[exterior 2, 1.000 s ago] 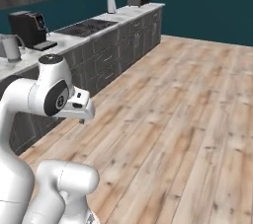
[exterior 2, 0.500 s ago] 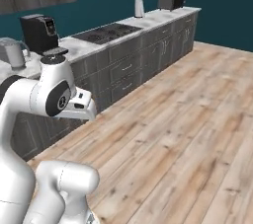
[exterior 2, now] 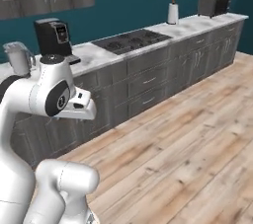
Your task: Navigate to the range hood.
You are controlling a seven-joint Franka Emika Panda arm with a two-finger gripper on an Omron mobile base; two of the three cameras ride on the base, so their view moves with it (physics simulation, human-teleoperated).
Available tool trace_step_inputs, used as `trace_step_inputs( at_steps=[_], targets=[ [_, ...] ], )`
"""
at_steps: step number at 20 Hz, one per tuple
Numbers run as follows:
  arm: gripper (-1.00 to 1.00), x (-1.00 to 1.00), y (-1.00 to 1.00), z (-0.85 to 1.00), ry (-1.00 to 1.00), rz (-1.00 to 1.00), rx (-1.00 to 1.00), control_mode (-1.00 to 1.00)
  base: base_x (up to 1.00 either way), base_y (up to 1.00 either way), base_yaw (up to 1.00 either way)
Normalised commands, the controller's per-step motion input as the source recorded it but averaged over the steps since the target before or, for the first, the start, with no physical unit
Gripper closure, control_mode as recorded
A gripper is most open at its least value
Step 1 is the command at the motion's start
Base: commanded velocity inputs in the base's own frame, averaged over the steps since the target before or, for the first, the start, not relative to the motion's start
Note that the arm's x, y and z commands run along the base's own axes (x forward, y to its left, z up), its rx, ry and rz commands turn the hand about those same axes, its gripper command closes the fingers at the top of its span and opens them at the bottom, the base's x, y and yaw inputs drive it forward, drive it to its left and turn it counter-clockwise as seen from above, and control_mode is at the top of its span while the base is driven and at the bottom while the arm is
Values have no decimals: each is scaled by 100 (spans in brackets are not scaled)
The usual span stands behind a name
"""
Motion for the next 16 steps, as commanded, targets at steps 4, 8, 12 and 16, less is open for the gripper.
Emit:
trace_step_inputs(
  at_steps=[4,8,12,16],
  targets=[
    [-100,0,0,0,0,0,0,100,100,-25,29],
    [-100,0,0,0,0,0,0,100,100,-32,27],
    [-100,0,0,0,0,0,0,100,100,-38,26],
    [-100,0,0,0,0,0,0,100,100,-49,26]
  ],
)
